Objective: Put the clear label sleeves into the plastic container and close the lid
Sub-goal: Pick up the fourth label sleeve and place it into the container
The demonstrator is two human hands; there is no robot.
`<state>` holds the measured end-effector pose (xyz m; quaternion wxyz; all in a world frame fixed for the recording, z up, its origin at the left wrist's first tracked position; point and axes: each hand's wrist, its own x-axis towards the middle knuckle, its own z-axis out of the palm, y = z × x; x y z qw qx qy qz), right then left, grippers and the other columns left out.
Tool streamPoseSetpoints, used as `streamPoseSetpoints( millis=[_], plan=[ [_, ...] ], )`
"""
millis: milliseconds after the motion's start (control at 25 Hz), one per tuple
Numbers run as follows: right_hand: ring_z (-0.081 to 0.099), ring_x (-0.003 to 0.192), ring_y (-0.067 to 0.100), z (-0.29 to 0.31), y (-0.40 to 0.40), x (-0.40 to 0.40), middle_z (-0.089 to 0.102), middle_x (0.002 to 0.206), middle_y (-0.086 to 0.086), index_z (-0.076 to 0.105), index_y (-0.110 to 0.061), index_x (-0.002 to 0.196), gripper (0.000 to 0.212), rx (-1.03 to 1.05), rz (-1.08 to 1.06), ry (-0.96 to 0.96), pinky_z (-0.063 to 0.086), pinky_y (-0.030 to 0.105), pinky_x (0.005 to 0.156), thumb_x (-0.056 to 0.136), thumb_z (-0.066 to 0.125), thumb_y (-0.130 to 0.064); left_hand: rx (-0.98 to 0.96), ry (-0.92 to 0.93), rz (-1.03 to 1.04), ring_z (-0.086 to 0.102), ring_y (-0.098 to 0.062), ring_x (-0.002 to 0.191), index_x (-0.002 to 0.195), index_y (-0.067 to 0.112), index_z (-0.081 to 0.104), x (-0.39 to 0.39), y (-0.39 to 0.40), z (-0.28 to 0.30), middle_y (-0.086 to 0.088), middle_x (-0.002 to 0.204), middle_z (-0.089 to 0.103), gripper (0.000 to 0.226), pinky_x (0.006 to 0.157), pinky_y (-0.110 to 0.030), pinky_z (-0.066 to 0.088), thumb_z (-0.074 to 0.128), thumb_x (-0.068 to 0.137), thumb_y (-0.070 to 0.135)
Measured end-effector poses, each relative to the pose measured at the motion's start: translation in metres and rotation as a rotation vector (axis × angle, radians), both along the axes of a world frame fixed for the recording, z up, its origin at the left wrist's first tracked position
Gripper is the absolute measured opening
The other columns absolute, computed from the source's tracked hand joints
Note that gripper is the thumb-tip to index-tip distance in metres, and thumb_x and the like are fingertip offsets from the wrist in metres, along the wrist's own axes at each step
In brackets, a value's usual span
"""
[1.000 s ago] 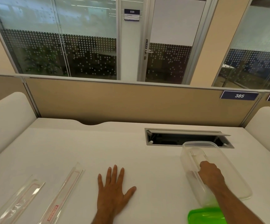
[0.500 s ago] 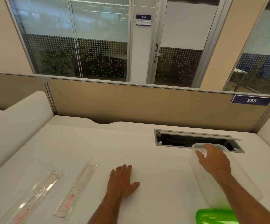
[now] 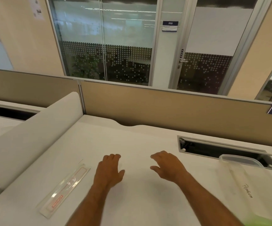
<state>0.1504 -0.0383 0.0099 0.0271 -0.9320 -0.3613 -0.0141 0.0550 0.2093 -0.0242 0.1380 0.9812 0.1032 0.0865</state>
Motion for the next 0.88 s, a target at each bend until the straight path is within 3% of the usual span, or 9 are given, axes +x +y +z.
streamPoseSetpoints(
  millis=[160, 280, 480, 640, 760, 880],
  plan=[
    [0.046, 0.127, 0.026, -0.012, 0.071, -0.012, 0.050, 0.142, 0.004, 0.042, -0.018, 0.139, 0.051, -0.031, 0.188, 0.000, 0.044, 0.041, 0.099, 0.095, 0.054, -0.039, -0.064, 0.054, 0.075, 0.051, -0.015, 0.109, 0.123, 0.028, 0.050, -0.020, 0.035, 0.004, 0.010, 0.118, 0.058, 0.051, 0.081, -0.029, 0.045, 0.062, 0.078, 0.049],
    [0.045, 0.129, 0.030, -0.022, 0.110, -0.017, 0.047, 0.143, 0.008, 0.040, -0.015, 0.140, 0.055, -0.056, 0.295, -0.022, 0.046, 0.047, 0.099, 0.092, 0.061, -0.031, -0.135, 0.141, 0.112, 0.058, -0.008, 0.089, 0.104, 0.032, 0.056, -0.035, 0.050, 0.004, 0.014, 0.098, 0.062, 0.038, 0.073, -0.026, 0.047, 0.063, 0.074, 0.053],
    [0.030, 0.141, 0.031, -0.042, 0.137, -0.018, 0.028, 0.157, 0.010, 0.025, -0.017, 0.148, 0.070, -0.099, 0.364, -0.036, 0.041, 0.049, 0.105, 0.090, 0.064, -0.020, -0.145, 0.213, 0.074, 0.056, -0.008, 0.075, 0.077, 0.033, 0.054, -0.045, 0.052, -0.001, 0.013, 0.079, 0.062, 0.022, 0.061, -0.023, 0.042, 0.064, 0.071, 0.052],
    [0.018, 0.147, 0.028, -0.049, 0.137, -0.017, 0.017, 0.161, 0.006, 0.018, -0.020, 0.151, 0.079, -0.144, 0.337, -0.011, 0.030, 0.048, 0.113, 0.086, 0.064, -0.013, -0.202, 0.229, 0.034, 0.054, -0.007, 0.071, 0.072, 0.031, 0.055, -0.047, 0.050, -0.005, 0.013, 0.073, 0.058, 0.018, 0.062, -0.024, 0.043, 0.065, 0.073, 0.046],
    [0.021, 0.145, 0.028, -0.046, 0.130, -0.017, 0.025, 0.158, 0.007, 0.027, -0.019, 0.148, 0.070, -0.125, 0.321, -0.016, 0.028, 0.047, 0.113, 0.088, 0.062, -0.014, -0.251, 0.217, 0.012, 0.053, -0.007, 0.068, 0.071, 0.032, 0.055, -0.047, 0.049, -0.005, 0.013, 0.069, 0.055, 0.017, 0.060, -0.022, 0.040, 0.067, 0.075, 0.043],
    [0.043, 0.127, 0.029, -0.039, 0.116, -0.016, 0.049, 0.138, 0.008, 0.046, -0.015, 0.134, 0.046, -0.116, 0.320, -0.083, 0.039, 0.044, 0.100, 0.090, 0.059, -0.018, -0.250, 0.199, -0.015, 0.056, -0.008, 0.068, 0.073, 0.031, 0.059, -0.045, 0.042, -0.004, 0.012, 0.068, 0.057, 0.011, 0.061, -0.022, 0.041, 0.066, 0.076, 0.040]
  ],
)
